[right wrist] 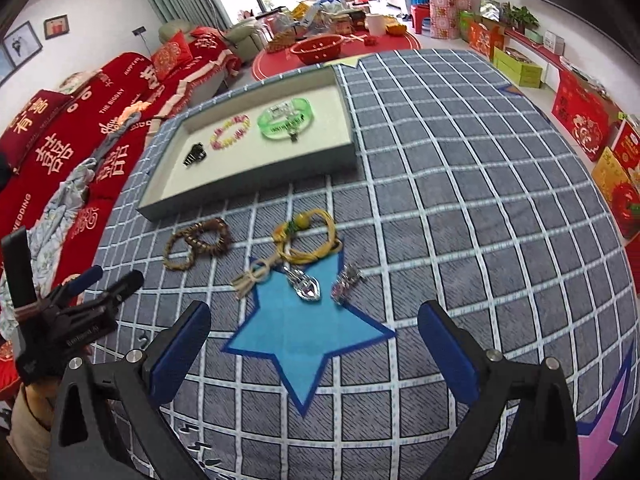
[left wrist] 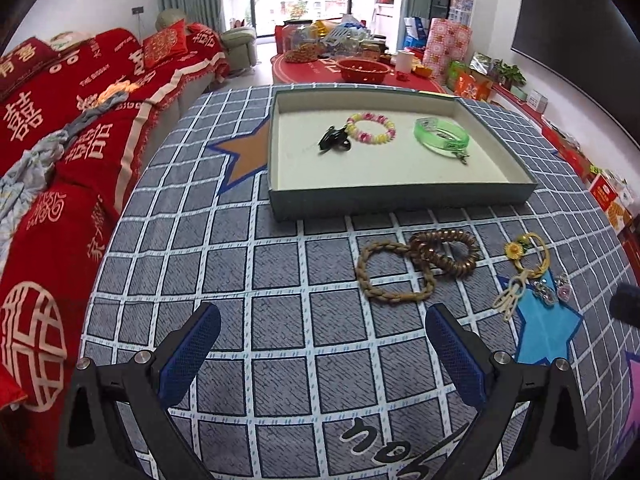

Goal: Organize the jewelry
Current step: 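Withdraw both open tools toward the remaining jewelry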

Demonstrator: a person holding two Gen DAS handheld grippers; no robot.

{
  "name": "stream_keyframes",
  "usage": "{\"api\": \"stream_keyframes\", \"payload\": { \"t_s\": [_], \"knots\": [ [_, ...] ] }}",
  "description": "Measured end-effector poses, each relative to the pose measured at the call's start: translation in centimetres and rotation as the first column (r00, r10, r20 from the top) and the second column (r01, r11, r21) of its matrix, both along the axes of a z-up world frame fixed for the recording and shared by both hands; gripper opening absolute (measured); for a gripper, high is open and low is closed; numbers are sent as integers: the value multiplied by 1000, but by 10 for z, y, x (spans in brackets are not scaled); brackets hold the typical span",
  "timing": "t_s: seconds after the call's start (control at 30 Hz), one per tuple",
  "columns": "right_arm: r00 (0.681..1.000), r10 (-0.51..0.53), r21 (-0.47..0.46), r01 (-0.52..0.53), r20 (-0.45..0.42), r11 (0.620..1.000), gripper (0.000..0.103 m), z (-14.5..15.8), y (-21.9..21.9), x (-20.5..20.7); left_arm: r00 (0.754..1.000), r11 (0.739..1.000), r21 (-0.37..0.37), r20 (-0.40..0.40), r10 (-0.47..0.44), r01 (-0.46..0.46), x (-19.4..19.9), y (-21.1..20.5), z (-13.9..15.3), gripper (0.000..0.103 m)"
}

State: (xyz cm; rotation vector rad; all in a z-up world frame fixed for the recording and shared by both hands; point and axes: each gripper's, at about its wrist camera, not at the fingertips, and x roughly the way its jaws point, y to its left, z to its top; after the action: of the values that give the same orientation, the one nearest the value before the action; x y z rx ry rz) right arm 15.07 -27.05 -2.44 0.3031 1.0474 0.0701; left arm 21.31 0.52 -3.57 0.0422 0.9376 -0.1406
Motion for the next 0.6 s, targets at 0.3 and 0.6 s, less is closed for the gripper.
{"api": "stream_keyframes", "payload": {
  "t_s": [0.3, 0.6],
  "knots": [
    [998, -54, -42, 53, -32, 998, 103, -16, -11, 11, 997, 997, -19, -44, 69, -70, 20, 5, -11, 103],
    [999, -32, -99, 29, -28, 995, 103, -17, -6, 40, 997, 998, 12, -50, 62, -62, 35, -1, -14, 103]
  ]
}}
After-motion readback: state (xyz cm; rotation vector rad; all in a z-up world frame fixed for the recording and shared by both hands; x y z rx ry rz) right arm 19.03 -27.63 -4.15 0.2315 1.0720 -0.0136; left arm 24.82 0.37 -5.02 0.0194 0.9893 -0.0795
